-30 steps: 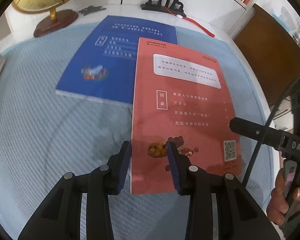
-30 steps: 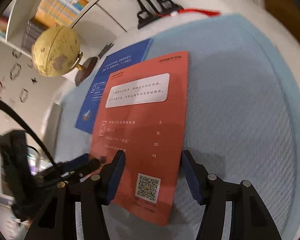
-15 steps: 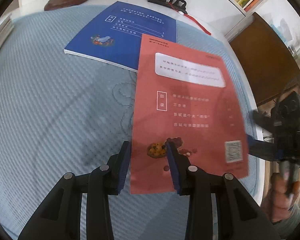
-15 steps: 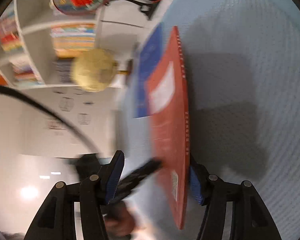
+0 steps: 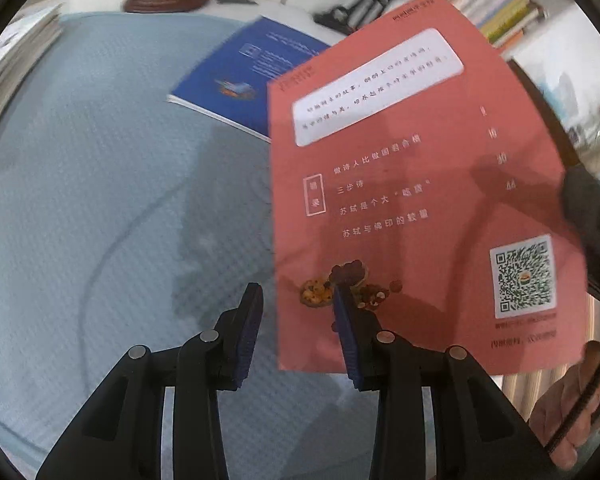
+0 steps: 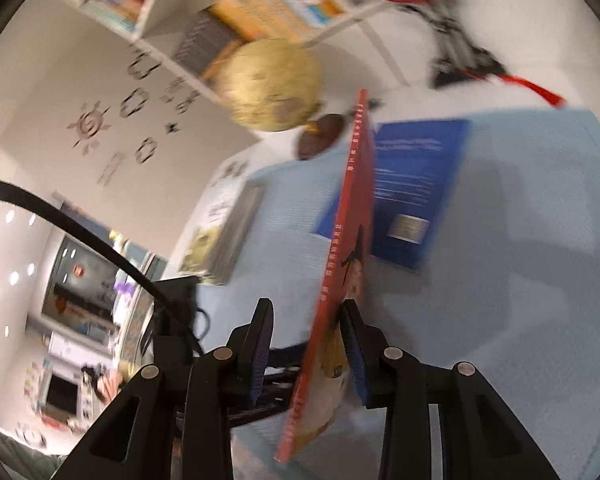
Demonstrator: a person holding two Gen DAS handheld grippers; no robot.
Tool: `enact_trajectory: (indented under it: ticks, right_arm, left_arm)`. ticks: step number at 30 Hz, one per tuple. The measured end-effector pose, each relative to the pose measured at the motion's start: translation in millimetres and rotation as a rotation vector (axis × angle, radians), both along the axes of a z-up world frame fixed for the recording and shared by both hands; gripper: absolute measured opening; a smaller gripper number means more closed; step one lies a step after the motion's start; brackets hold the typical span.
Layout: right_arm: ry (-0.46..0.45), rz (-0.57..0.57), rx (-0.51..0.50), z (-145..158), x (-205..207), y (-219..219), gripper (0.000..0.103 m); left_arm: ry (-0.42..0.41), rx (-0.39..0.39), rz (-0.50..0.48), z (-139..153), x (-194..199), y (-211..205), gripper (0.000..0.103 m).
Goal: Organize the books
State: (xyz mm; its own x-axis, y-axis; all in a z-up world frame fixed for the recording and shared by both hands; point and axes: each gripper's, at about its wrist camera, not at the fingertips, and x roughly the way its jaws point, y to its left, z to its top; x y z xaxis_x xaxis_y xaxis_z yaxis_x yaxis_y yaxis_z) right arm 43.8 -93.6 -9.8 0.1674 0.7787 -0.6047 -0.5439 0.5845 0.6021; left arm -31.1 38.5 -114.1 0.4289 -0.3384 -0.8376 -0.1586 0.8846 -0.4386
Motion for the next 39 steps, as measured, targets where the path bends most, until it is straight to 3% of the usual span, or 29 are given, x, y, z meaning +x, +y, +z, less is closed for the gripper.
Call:
enact_trajectory:
  ticks: [5,8,11,13,14,16,19,24,28,32,33,39]
  right_arm:
    - [0.037,0.142,0.002,-5.7,-14.2,55.8,0.036]
    - [0.063,0.183,0.003,-17.1,-18.6,78.1,0.04]
    - [0.106,0.212,0.007,-29.9,-21.8,85.8,0.048]
    - [0.125,0.226,-0.006,-35.5,-25.0,82.2,0.061]
    - [0.141,0.236,-0.008,-38.9,-26.5,82.3,0.062]
    - [0.165,0.255,-0.001,-44.1,-31.4,80.6,0.062]
    - [0.148,0.288,-0.069,-50.3,-40.3,86.0,0.063]
    - [0.089,0.187,-0.202,-71.2,-37.0,80.4,0.063]
    - [0.044,0.079,-0.319,-93.0,-18.9,73.5,0.062]
    - [0.031,0.024,-0.386,-109.1,0.1,84.9,0.047]
    - [0.021,0.021,-0.394,-108.0,0.6,85.0,0.042]
    - [-0.055,0.04,-0.46,-113.1,-5.2,106.0,0.041]
  left_arm:
    - [-0.003,0.001,0.13,6.6,-35.3,45.6,0.032]
    - [0.014,0.065,0.278,6.0,-71.0,89.6,0.032]
    - [0.098,0.142,0.389,-9.5,-101.0,122.1,0.032]
    - [0.133,0.13,0.444,-20.4,-118.8,137.6,0.032]
    - [0.134,0.105,0.463,-24.1,-127.3,142.4,0.032]
    - [0.126,0.103,0.464,-24.4,-132.7,141.4,0.032]
    - [0.117,0.169,0.434,-19.2,-127.1,133.0,0.032]
    - [0.153,0.304,0.432,-20.1,-103.9,126.6,0.032]
    - [0.104,0.285,0.432,-17.6,-89.9,130.2,0.032]
    - [0.076,0.297,0.419,-13.7,-64.0,142.4,0.034]
    - [0.079,0.289,0.414,-15.8,-61.0,145.0,0.034]
    - [0.074,0.229,0.362,-21.7,-49.0,137.8,0.034]
